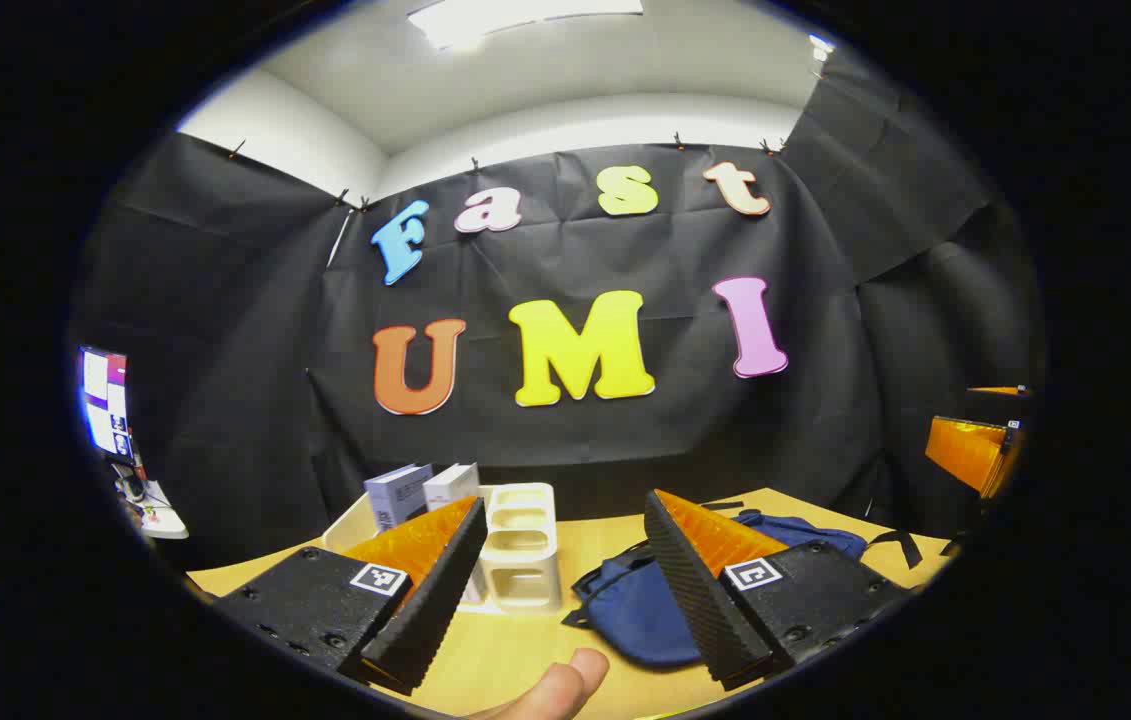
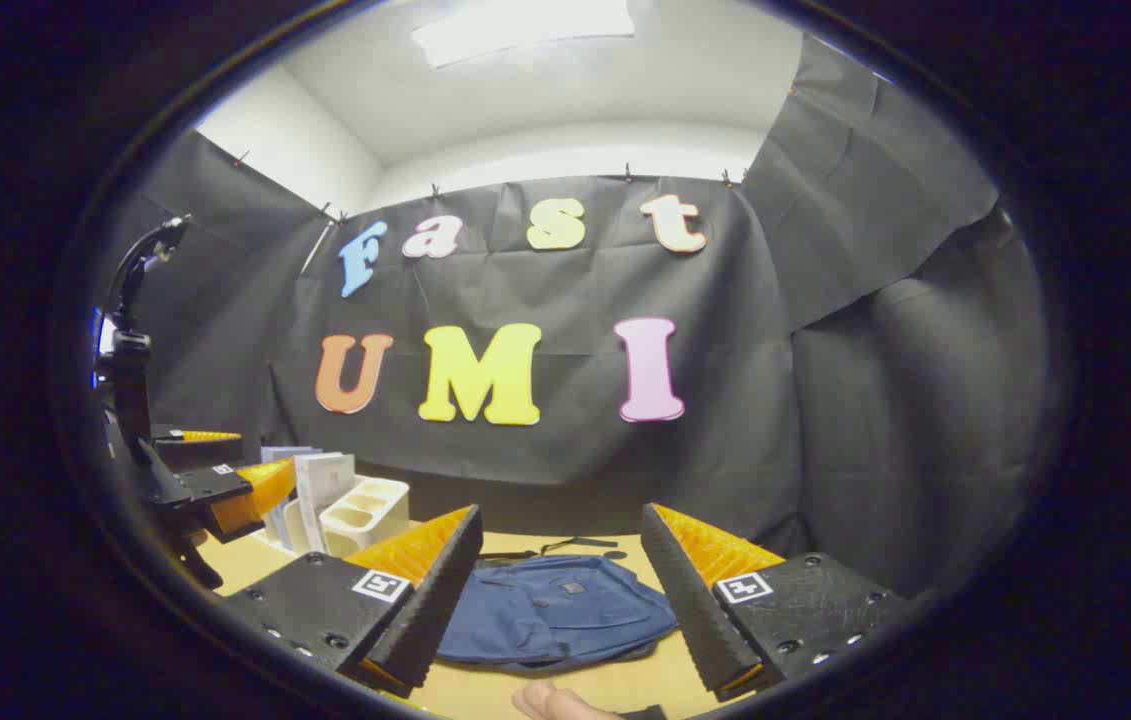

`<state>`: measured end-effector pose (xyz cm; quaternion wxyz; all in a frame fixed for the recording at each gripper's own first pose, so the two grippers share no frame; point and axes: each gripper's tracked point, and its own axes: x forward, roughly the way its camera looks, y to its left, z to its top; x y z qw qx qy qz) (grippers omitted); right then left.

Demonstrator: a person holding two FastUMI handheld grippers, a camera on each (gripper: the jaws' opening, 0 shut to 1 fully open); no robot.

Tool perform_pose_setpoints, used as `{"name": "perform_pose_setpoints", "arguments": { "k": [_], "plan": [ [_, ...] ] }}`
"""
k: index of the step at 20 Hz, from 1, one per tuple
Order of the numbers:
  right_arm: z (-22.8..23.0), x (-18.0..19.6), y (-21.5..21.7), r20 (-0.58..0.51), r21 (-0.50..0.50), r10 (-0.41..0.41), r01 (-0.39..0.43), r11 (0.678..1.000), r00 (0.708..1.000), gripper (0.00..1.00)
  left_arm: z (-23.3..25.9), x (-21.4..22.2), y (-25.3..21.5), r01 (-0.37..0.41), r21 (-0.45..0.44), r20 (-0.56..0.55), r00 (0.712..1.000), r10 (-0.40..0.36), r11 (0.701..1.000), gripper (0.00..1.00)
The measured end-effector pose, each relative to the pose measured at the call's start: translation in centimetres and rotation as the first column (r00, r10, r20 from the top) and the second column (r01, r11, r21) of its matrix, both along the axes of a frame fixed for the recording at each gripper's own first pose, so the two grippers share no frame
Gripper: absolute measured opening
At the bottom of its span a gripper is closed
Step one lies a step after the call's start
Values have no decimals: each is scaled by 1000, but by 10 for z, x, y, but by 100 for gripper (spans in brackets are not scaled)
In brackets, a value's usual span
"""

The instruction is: Open the schoolbag, grab two books from the bookshelf and put them into the schoolbag.

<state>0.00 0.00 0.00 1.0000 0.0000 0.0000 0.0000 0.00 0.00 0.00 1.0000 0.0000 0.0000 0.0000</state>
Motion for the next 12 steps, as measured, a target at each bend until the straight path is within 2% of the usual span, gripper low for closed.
{"name": "perform_pose_setpoints", "arguments": {
  "k": [3, 5, 9, 11, 12],
  "plan": [
    [14, -17, 44, -8, 3, -1, 1, 1000, 1000, 97, -1, -26, 30, 44, -22, -37, 998, -45, 999, 99],
    [23, -27, 75, 7, 16, 23, -23, 1000, 1000, 97, -6, -35, 53, 32, -8, -55, 998, -32, 999, 99],
    [29, -29, 95, 14, 4, -35, 35, 999, 999, 94, -12, -42, 72, 58, -24, -91, 994, -60, 998, 99],
    [21, -29, 104, -18, -23, -48, 48, 999, 999, 93, -12, -42, 86, 31, -15, -96, 995, -32, 999, 99],
    [17, -29, 108, -33, -35, -48, 47, 998, 998, 97, -10, -42, 87, 34, -13, -92, 995, -35, 999, 99]
  ]
}}
